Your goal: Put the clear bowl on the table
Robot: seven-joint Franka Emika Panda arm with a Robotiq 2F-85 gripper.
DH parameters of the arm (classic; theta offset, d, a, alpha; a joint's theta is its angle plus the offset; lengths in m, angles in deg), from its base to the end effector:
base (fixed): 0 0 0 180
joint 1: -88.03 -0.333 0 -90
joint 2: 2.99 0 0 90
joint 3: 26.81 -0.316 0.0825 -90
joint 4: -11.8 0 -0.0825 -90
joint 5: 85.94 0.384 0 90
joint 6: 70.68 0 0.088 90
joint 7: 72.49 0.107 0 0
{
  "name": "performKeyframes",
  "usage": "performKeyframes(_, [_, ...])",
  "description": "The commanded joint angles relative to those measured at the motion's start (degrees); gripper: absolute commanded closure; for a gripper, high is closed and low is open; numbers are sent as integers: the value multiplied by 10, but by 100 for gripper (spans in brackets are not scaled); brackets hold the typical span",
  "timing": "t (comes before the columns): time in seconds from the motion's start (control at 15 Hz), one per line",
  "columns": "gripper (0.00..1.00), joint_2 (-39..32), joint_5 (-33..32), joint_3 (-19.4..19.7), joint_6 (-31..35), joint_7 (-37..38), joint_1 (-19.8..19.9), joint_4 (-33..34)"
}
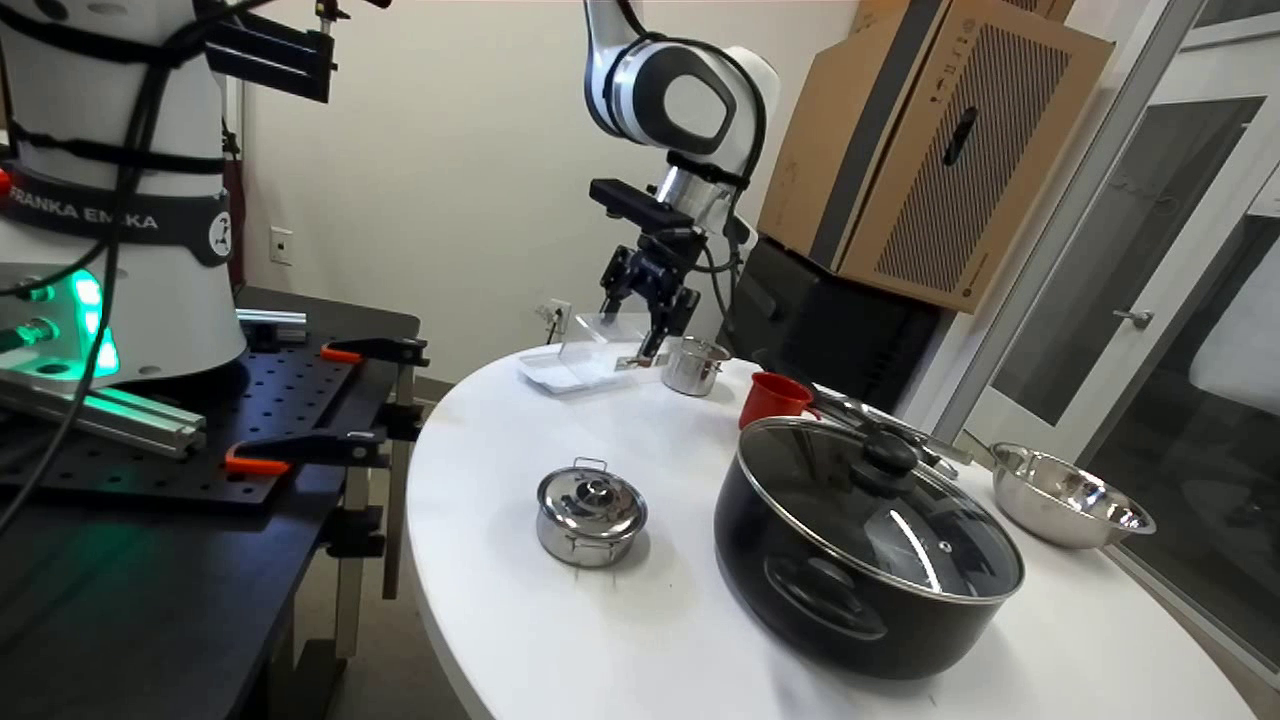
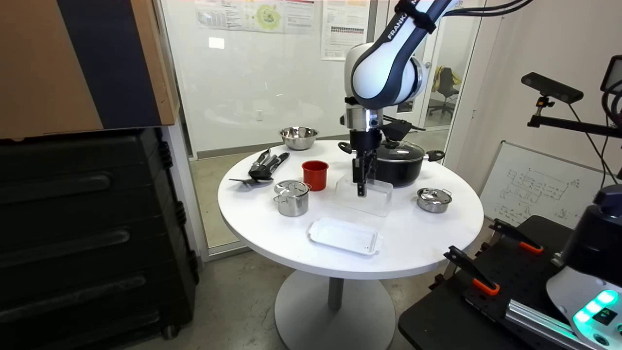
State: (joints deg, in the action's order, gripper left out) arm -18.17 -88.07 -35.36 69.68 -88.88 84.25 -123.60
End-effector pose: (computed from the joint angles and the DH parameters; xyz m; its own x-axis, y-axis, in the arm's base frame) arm 0.4790 0.1073 0.2030 0.8486 0.5040 -0.1608 0.4997 -0.8634 -0.0687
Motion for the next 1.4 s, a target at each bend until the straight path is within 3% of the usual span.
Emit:
performKeyframes(0.0, [36, -58, -21, 10, -53, -33, 5, 55])
performKeyframes(0.27, [36, -87, -63, 21, -69, -17, -4, 86])
performKeyframes(0.6, [36, -89, -131, 37, -42, 35, -29, 84])
performKeyframes(0.73, [36, -85, -150, 46, -21, 85, -43, 69])
performKeyframes(1.07, [36, -97, -130, 66, 35, 238, -64, 44])
performKeyframes(1.33, [36, -99, -136, 91, 64, 310, -76, 37])
